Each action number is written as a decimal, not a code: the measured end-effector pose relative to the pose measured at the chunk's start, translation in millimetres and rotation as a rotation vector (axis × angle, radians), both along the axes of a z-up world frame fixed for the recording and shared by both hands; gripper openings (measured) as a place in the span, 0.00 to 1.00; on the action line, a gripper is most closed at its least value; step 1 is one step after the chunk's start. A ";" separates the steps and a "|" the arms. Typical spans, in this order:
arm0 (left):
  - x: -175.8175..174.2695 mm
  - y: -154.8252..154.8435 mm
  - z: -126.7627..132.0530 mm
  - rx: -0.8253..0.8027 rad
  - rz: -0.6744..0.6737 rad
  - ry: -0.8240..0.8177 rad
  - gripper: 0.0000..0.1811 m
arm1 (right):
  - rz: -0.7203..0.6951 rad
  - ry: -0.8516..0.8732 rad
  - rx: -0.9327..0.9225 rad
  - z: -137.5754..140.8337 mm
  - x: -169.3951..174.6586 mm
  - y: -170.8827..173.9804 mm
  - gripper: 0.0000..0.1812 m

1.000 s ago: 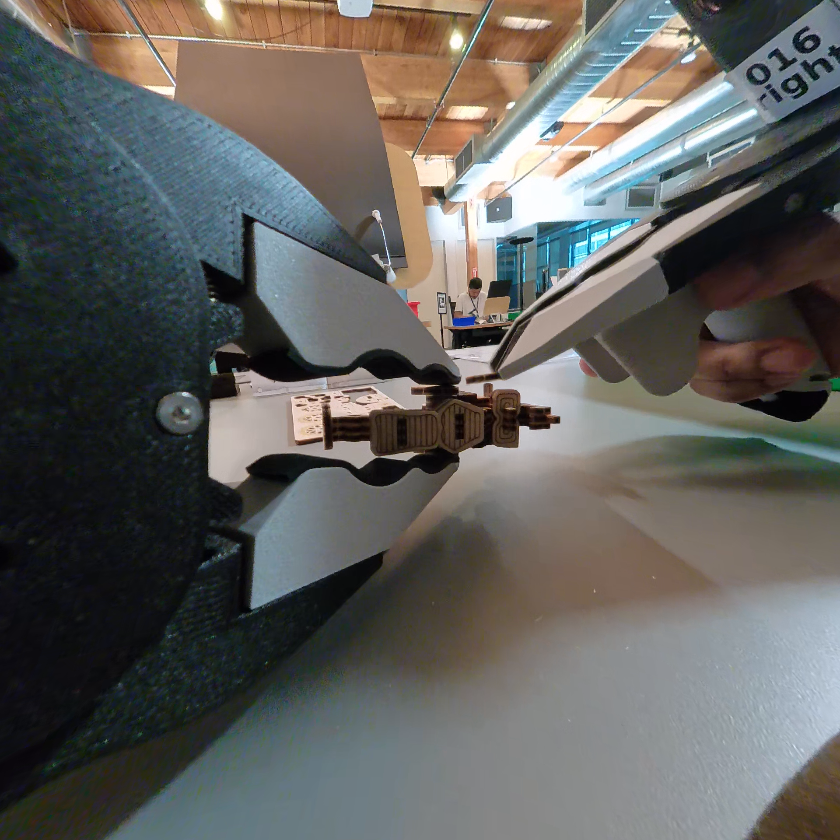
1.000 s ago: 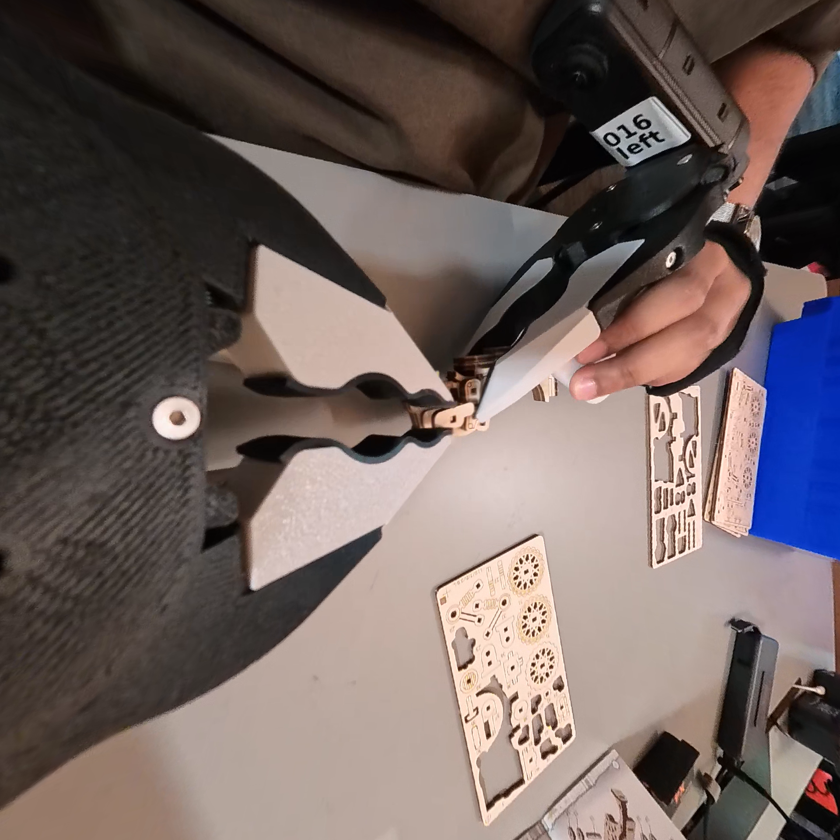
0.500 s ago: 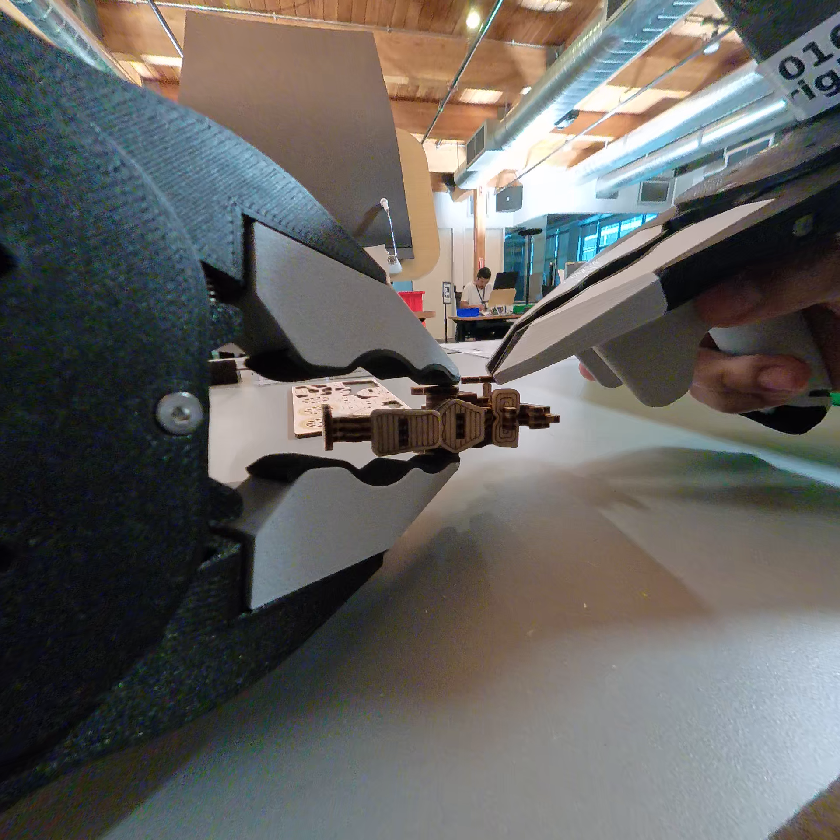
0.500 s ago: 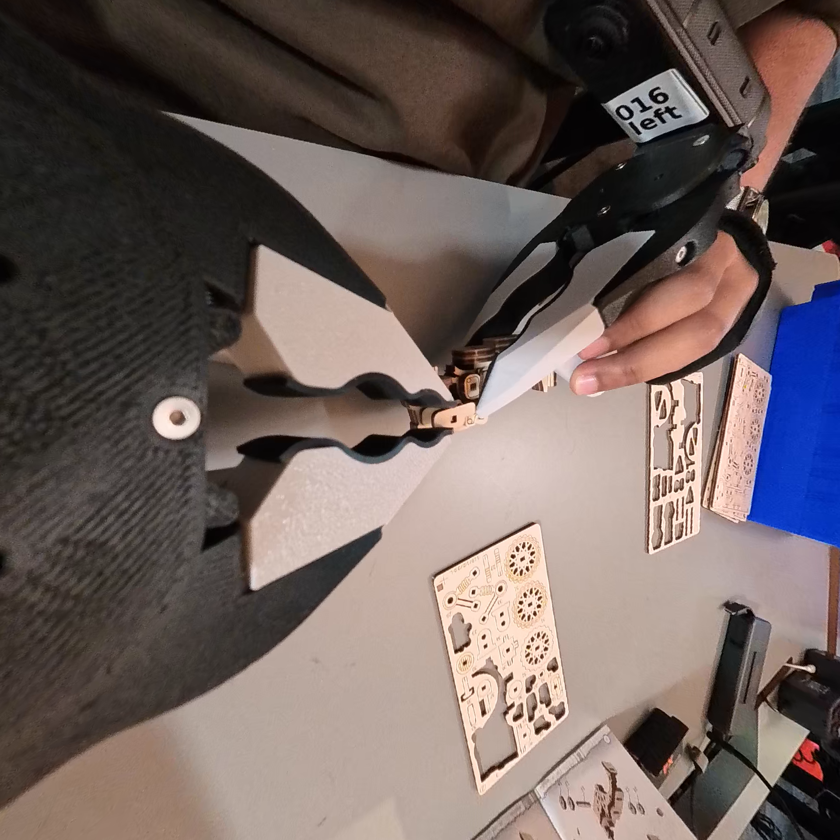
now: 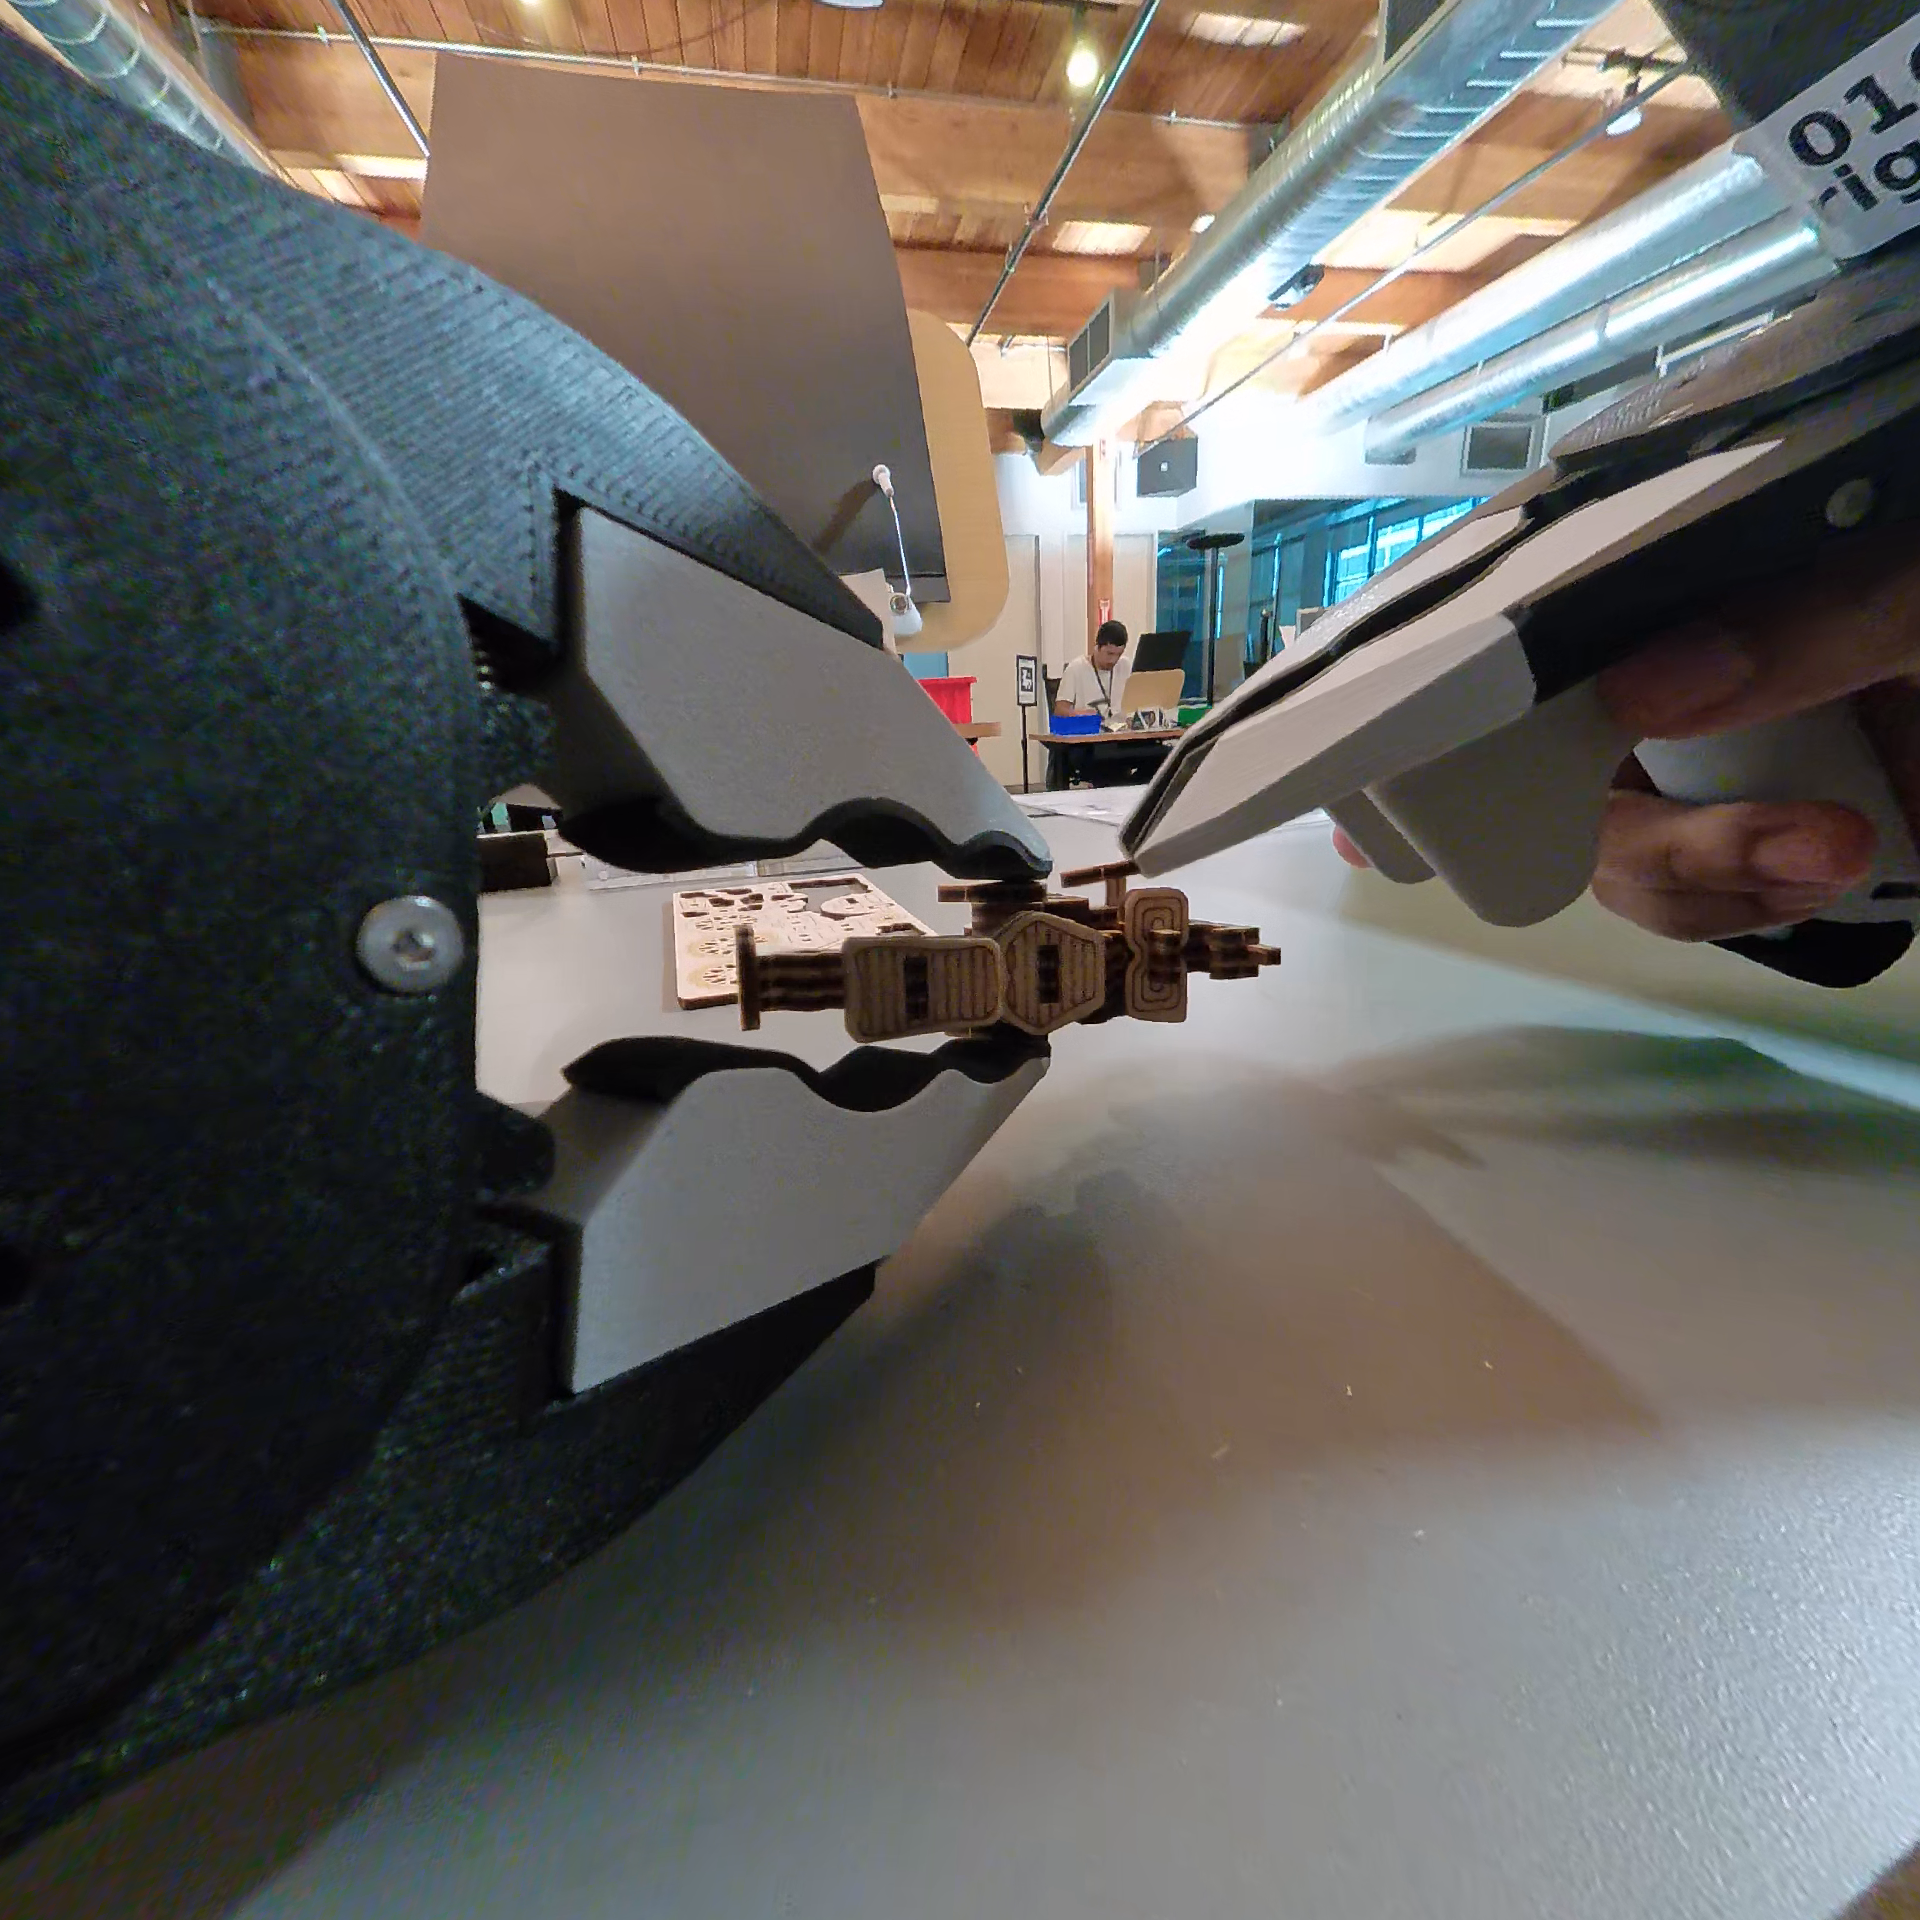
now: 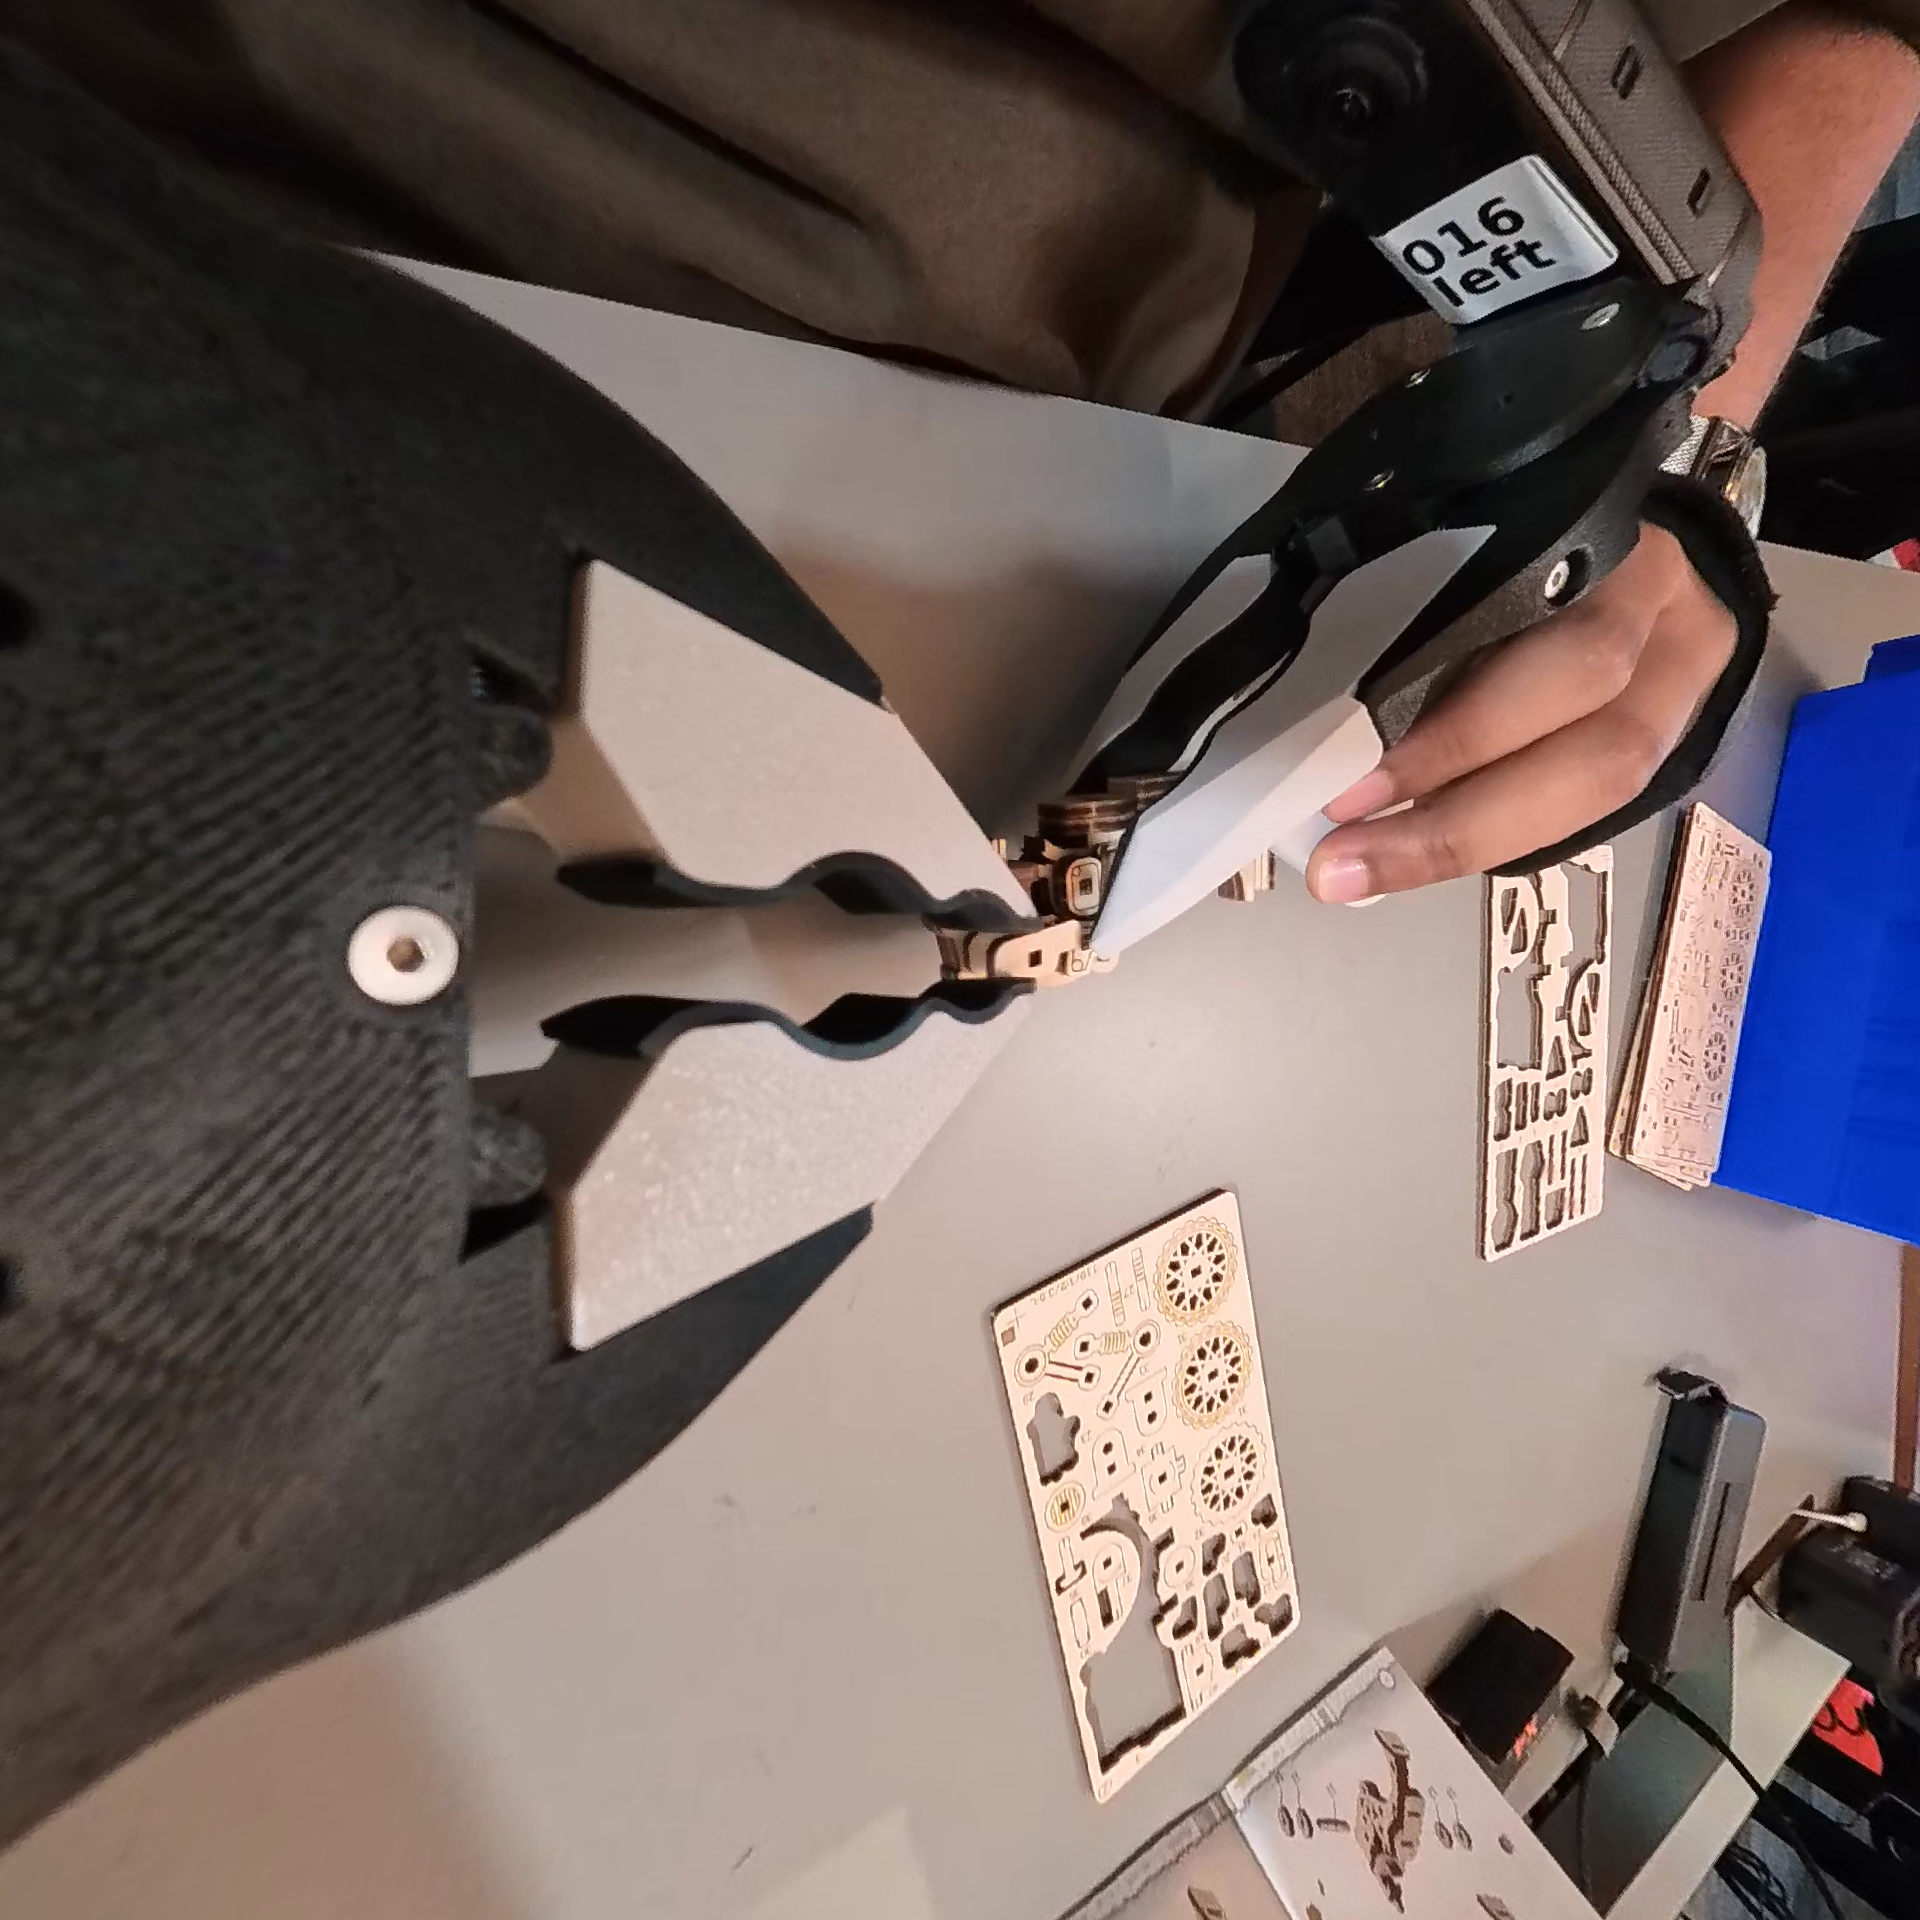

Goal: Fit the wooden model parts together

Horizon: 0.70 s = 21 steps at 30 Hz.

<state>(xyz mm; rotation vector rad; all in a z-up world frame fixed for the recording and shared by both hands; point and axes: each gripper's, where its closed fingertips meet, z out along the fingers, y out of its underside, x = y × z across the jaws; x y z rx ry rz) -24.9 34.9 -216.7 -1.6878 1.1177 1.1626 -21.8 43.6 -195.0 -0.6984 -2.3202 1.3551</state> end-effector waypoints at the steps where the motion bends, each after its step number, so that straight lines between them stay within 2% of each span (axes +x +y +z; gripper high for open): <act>1: 0.2 0.1 0.1 0.001 0.000 0.000 0.16 | 0.000 0.002 -0.004 0.8 0.1 -0.2 0.03; 9: -1.9 0.1 0.6 0.002 0.008 -0.001 0.16 | 0.003 0.035 -0.038 9.4 0.2 2.3 0.05; 14: -2.5 0.0 2.2 0.010 0.012 -0.033 0.16 | 0.040 0.127 -0.041 19.6 4.9 -0.9 0.05; 17: -4.3 -0.1 2.6 0.014 0.024 -0.136 0.16 | 0.095 0.172 -0.003 19.2 13.2 -3.4 0.10; 21: -15.4 -5.2 9.4 0.041 0.050 -0.335 0.16 | 0.077 0.178 -0.027 22.9 11.4 7.4 0.20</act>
